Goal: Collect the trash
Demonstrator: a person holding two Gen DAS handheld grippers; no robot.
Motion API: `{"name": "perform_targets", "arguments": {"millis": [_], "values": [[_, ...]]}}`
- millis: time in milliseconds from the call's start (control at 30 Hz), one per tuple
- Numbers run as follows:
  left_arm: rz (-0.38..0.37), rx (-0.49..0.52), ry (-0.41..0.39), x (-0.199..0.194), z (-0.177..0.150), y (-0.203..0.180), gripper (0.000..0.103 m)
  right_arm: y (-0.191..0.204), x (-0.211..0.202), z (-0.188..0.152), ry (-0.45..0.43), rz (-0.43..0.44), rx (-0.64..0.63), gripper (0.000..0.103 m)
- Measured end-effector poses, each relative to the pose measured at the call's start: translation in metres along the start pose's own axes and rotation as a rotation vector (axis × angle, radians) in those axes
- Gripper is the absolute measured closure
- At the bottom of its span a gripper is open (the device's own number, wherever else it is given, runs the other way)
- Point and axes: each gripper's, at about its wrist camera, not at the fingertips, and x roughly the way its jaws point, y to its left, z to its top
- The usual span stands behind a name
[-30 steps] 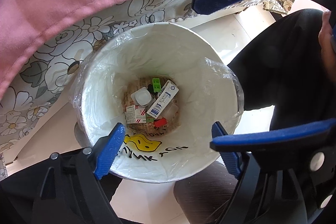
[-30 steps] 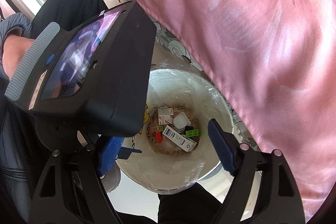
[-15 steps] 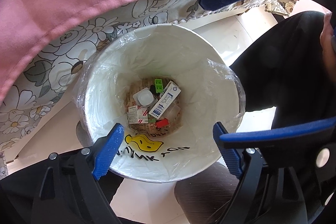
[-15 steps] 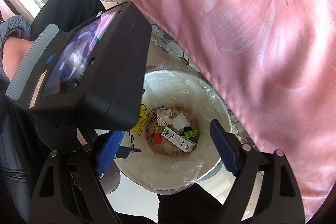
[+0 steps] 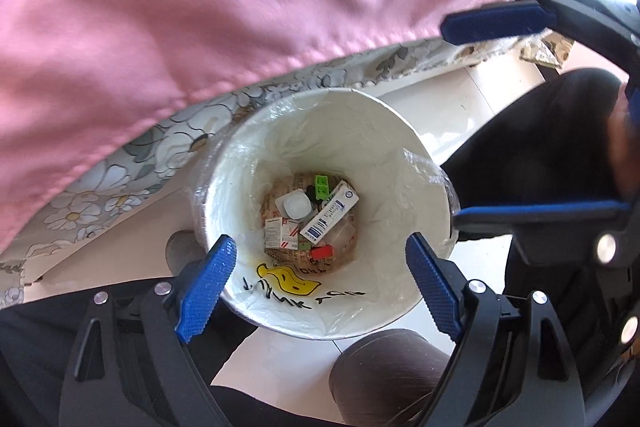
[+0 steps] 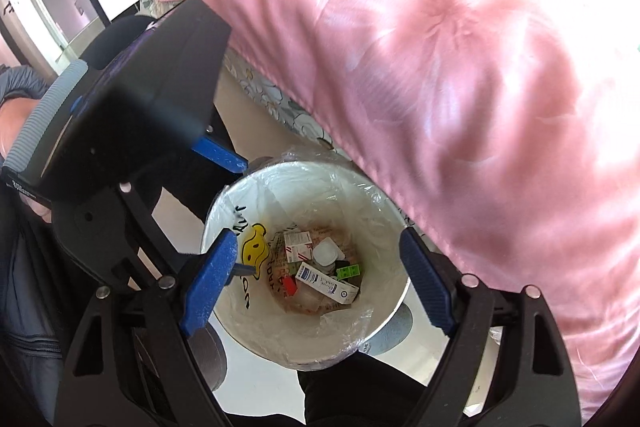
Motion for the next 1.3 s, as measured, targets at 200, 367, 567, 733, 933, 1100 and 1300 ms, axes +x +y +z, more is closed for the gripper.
{"name": "perform_targets", "arguments": {"millis": [200,367,567,733,933,1100,1300], "values": [[0.048,-0.043,-0.034,-0.018,-0.002,0.006,0.013,0.0,-0.02,-0.005,-0.048,-0.039,0.018,0.018],[0.084,-0.098,-0.068,-0.037,-0.003,0.011,0.013,-0.002,-0.043,-0.006,-0.092,-0.08,0.074,0.017],[0.143,-0.153,-0.147,-0.071,-0.004,0.012,0.011,-0.013,-0.077,-0.011,-0.126,-0.189,0.22,0.014],[0.214,-0.192,-0.241,-0.113,-0.003,0.009,0.01,-0.02,-0.115,-0.016,-0.193,-0.23,0.399,0.012],[0.271,-0.259,-0.353,-0.167,-0.003,0.004,0.009,-0.019,-0.161,-0.023,-0.258,-0.273,0.629,0.01],[0.308,-0.301,-0.438,-0.205,-0.011,-0.006,0.008,-0.004,-0.193,-0.023,-0.315,-0.351,0.736,0.01],[0.318,-0.37,-0.516,-0.244,-0.027,-0.016,0.006,0.02,-0.232,-0.031,-0.364,-0.431,0.837,0.01]]}}
